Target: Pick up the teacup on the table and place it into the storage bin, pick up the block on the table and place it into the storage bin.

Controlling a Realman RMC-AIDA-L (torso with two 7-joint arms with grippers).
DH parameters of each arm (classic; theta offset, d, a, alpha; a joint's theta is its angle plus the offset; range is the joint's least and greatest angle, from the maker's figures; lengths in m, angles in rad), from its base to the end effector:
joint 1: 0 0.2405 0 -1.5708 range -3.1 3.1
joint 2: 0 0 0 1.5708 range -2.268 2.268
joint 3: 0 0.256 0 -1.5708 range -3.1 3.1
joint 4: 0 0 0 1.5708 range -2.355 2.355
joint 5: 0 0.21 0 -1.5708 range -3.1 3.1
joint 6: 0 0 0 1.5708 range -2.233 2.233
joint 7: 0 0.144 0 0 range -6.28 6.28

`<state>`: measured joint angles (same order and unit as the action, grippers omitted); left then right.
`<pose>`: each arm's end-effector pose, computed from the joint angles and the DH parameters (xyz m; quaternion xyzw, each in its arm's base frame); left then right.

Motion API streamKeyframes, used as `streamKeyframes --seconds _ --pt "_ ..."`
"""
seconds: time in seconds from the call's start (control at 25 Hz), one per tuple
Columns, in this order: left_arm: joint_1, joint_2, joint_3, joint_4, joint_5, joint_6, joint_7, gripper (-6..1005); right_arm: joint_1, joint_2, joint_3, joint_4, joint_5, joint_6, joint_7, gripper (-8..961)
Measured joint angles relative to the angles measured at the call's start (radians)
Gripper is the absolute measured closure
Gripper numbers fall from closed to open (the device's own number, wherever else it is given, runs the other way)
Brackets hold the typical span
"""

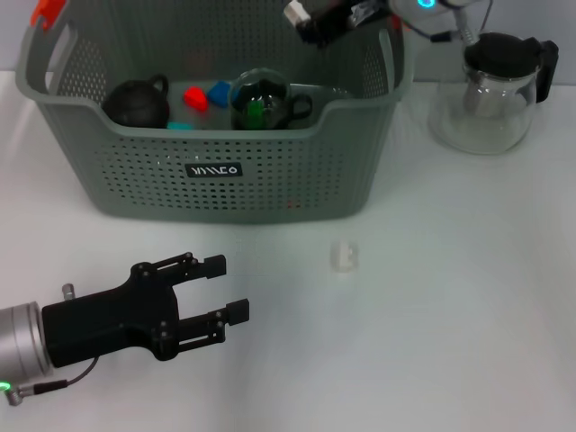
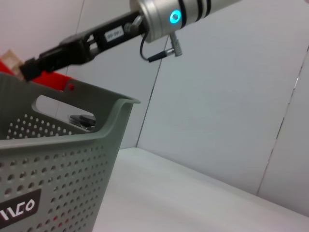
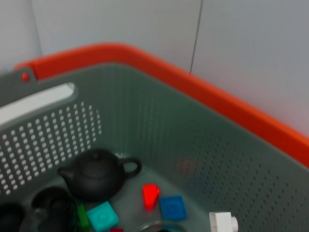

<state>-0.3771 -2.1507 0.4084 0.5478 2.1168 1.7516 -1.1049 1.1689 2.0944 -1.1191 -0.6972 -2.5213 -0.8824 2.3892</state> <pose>-0.2964 0.2510 -0.0217 -0.9082 -0.2215 -0.3285 0.1351 0.0551 0.4875 -0.0355 -0.9277 0.2256 0.0198 0.2969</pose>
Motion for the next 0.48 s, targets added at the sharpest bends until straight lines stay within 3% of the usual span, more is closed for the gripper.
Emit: streamKeyframes --seconds 0.28,0.48 --pt "-0.004 0.000 0.000 0.000 -0.006 0.003 0.001 276 -0.002 -0.004 -0.002 0.001 -0.033 -0.060 -0.007 619" --pt "-0.008 0.000 0.000 0.000 -0.015 0.003 0.000 276 -0.128 -0.004 0.009 -0.203 0.062 -0.161 -0.035 602"
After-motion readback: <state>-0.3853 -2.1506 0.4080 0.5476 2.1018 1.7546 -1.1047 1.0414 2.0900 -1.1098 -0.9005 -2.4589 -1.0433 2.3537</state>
